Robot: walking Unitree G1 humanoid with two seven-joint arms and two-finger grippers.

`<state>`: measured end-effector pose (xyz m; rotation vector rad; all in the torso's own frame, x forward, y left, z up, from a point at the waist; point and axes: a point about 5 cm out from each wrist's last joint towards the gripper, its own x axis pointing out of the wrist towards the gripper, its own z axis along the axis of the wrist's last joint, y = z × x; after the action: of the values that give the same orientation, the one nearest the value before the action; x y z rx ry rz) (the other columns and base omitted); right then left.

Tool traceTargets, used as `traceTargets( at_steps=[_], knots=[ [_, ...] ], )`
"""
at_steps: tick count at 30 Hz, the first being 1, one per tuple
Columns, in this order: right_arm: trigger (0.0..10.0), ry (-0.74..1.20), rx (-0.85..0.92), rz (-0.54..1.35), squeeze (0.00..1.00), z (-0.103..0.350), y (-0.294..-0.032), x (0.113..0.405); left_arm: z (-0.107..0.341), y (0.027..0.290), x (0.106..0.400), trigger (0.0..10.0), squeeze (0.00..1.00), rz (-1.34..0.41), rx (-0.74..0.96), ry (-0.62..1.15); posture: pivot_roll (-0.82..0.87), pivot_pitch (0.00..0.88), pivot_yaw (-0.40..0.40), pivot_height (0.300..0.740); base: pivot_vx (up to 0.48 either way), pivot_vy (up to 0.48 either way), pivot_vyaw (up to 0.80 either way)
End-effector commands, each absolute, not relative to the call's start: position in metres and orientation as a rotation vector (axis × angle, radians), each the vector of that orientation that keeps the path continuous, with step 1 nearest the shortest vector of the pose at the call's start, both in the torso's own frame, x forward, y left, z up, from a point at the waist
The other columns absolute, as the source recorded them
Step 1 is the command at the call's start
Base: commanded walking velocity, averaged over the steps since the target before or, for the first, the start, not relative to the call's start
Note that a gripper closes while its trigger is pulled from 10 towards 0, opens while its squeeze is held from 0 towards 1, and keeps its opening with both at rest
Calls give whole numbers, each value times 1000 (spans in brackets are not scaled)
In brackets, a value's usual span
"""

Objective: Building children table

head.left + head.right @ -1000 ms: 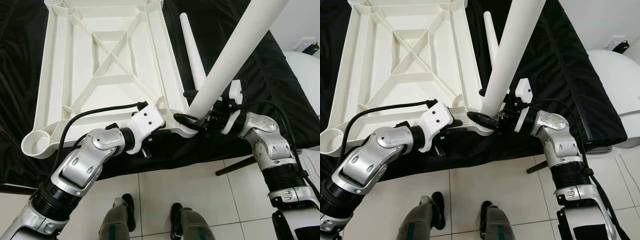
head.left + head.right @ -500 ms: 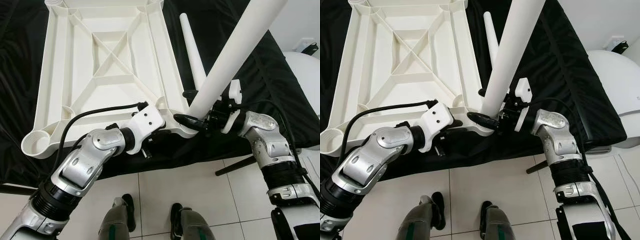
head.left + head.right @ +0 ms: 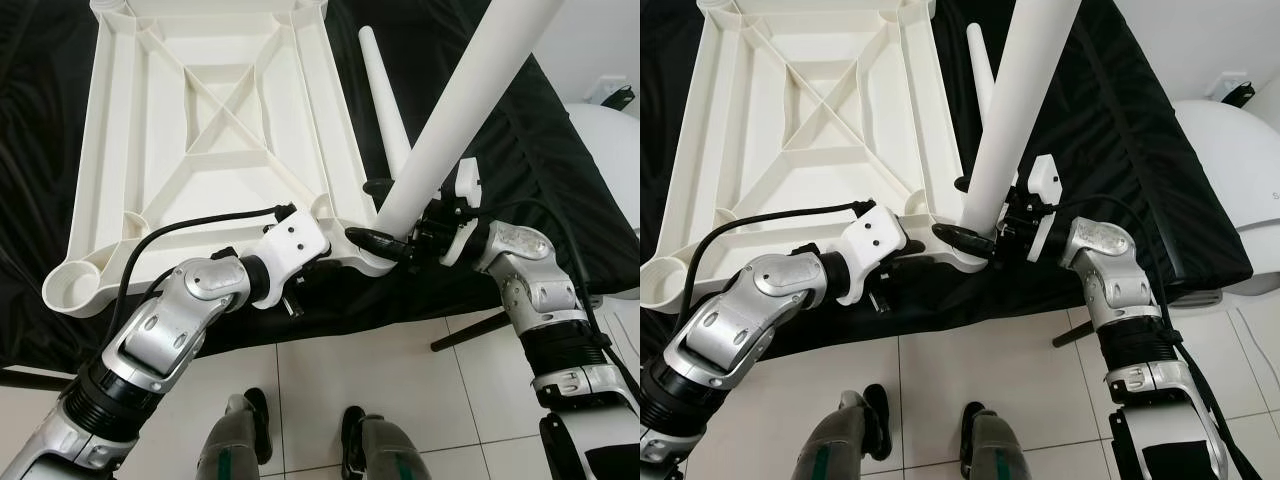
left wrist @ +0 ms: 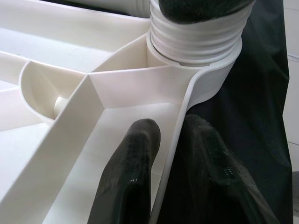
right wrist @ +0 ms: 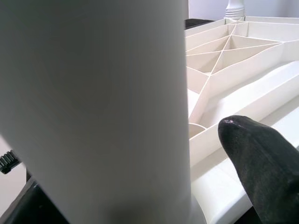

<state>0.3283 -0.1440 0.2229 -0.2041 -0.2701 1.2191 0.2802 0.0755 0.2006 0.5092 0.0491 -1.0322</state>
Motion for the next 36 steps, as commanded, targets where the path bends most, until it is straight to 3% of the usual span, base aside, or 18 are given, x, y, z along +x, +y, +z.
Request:
traceTargets(
  at_steps=[1, 11, 12, 13, 14, 15, 16, 18, 19, 36],
  knots=[
    [10000, -265, -201, 1229, 0, 221, -144, 328, 186, 73, 274, 10000, 0, -1128, 504, 128, -22, 240, -13, 740, 0, 0, 0],
    [10000, -268, -204, 1230, 0, 222, -144, 327, 187, 72, 274, 10000, 0, -1133, 505, 126, -24, 243, -6, 740, 0, 0, 0],
    [7020, -267, -204, 1234, 0, 222, -145, 327, 187, 72, 274, 10000, 0, -1135, 503, 126, -25, 245, -5, 740, 0, 0, 0],
    [6275, -266, -203, 1238, 0, 223, -145, 327, 187, 72, 274, 10000, 0, -1136, 503, 126, -25, 245, -5, 740, 0, 0, 0],
    [6275, -265, -203, 1240, 0, 223, -145, 327, 187, 72, 274, 10000, 0, -1136, 502, 126, -25, 246, -5, 740, 0, 0, 0],
    [3569, -265, -203, 1242, 0, 223, -145, 326, 187, 72, 274, 10000, 0, -1136, 502, 127, -25, 246, -5, 740, 0, 0, 0],
    [2275, -265, -204, 1243, 0, 223, -145, 326, 187, 72, 274, 10000, 0, -1137, 501, 127, -26, 247, -6, 740, 0, 0, 0],
    [2275, -264, -205, 1245, 0, 223, -145, 326, 187, 72, 274, 10000, 0, -1137, 500, 128, -26, 247, -6, 740, 0, 0, 0],
    [0, -262, -205, 1249, 0, 223, -145, 326, 187, 72, 274, 10000, 0, -1136, 499, 128, -26, 249, -8, 740, 0, 0, 0],
    [0, -262, -193, 1261, 0, 221, -142, 322, 189, 72, 277, 10000, 0, -1111, 486, 121, -30, 254, -15, 740, 0, 0, 0]
  ],
)
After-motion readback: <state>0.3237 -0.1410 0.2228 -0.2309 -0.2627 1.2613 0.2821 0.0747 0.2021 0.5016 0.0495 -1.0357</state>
